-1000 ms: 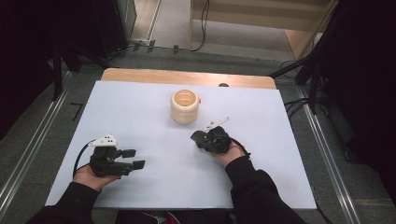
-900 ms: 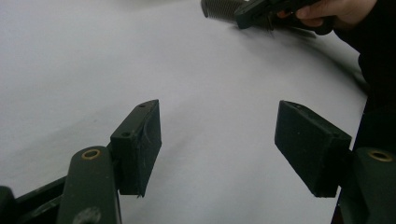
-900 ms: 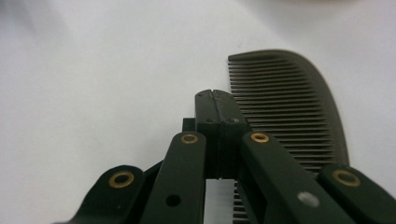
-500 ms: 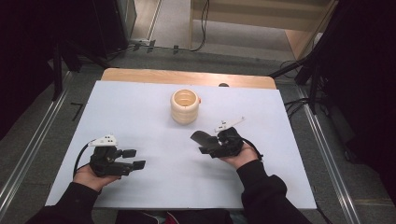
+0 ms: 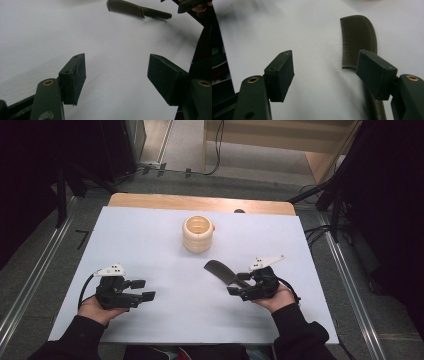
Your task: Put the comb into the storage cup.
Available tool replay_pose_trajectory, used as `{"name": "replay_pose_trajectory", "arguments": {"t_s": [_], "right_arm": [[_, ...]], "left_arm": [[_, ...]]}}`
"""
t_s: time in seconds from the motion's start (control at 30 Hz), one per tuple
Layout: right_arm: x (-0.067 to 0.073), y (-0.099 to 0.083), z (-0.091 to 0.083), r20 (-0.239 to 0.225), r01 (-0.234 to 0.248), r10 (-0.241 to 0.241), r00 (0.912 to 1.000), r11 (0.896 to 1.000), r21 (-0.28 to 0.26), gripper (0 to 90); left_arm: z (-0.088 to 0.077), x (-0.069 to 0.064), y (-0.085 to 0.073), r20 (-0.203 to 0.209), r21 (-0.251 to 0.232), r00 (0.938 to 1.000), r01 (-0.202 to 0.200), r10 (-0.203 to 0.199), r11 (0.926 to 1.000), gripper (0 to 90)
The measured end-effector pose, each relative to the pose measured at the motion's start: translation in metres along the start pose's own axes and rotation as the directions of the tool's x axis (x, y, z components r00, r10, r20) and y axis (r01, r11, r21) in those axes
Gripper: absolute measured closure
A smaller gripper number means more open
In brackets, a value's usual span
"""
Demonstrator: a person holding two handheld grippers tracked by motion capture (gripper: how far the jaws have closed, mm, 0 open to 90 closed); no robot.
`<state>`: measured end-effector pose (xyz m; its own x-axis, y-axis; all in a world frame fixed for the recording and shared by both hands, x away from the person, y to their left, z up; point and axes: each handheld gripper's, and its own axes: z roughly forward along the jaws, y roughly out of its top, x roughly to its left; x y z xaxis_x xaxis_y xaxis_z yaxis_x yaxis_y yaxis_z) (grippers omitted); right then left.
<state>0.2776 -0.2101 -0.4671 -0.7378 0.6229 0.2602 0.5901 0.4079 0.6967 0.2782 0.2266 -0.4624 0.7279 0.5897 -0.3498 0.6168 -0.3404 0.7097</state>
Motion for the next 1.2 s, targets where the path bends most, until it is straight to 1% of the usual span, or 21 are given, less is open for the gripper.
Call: {"name": "replay_pose_trajectory", "arguments": {"t_s": [0.17, 0.2, 0.3, 0.47, 0.63, 0.77, 0.83, 0.93, 1.03, 1.2], "right_arm": [[0.000, -0.012, -0.007, -0.010, -0.021, 0.021, 0.9997, 1.000, -0.004, 25.9], [0.000, -0.015, -0.009, -0.006, -0.030, 0.030, 0.9995, 1.000, -0.008, 25.6], [-0.002, -0.023, -0.013, 0.018, -0.015, 0.015, 0.9997, 1.000, -0.008, 25.3], [-0.004, -0.032, -0.021, 0.023, -0.025, 0.025, 0.9994, 1.000, -0.007, 24.8], [-0.005, -0.042, -0.030, 0.046, -0.035, 0.035, 0.9984, 0.999, 0.014, 24.8], [-0.005, -0.050, -0.035, 0.054, -0.038, 0.037, 0.9978, 0.999, 0.025, 24.8], [-0.006, -0.051, -0.036, 0.059, -0.046, 0.044, 0.9973, 0.999, 0.025, 24.8], [-0.007, -0.049, -0.037, 0.053, -0.045, 0.044, 0.9976, 0.999, 0.009, 24.8], [-0.010, -0.046, -0.036, 0.053, -0.040, 0.040, 0.9978, 0.999, 0.010, 24.8], [-0.017, -0.042, -0.035, 0.068, -0.057, 0.056, 0.9961, 0.998, 0.009, 24.8]], "left_arm": [[-0.001, 0.000, 0.000, 0.001, -0.003, 1.0000, 0.001, -0.001, 1.0000, 31.5], [-0.001, 0.000, 0.000, 0.002, -0.004, 1.0000, 0.000, 0.000, 1.0000, 31.5], [0.000, -0.001, 0.000, 0.003, -0.003, 1.0000, -0.001, 0.001, 1.0000, 31.5], [0.000, -0.001, -0.001, 0.004, -0.003, 1.0000, 0.004, -0.004, 1.0000, 30.4], [-0.001, -0.001, -0.001, 0.004, 0.000, 1.0000, 0.000, 0.000, 1.0000, 30.4], [0.000, -0.001, -0.001, 0.008, 0.002, 1.0000, 0.002, -0.002, 1.0000, 30.4], [0.001, -0.002, -0.001, 0.007, 0.003, 1.0000, -0.001, 0.001, 1.0000, 30.4], [0.001, -0.003, 0.000, 0.010, 0.006, 0.9999, -0.005, 0.005, 1.0000, 30.4], [0.002, -0.003, 0.000, 0.014, 0.006, 0.9999, -0.005, 0.005, 1.0000, 30.4], [0.002, -0.004, 0.000, 0.014, 0.009, 0.9999, -0.001, 0.001, 1.0000, 30.4]]}}
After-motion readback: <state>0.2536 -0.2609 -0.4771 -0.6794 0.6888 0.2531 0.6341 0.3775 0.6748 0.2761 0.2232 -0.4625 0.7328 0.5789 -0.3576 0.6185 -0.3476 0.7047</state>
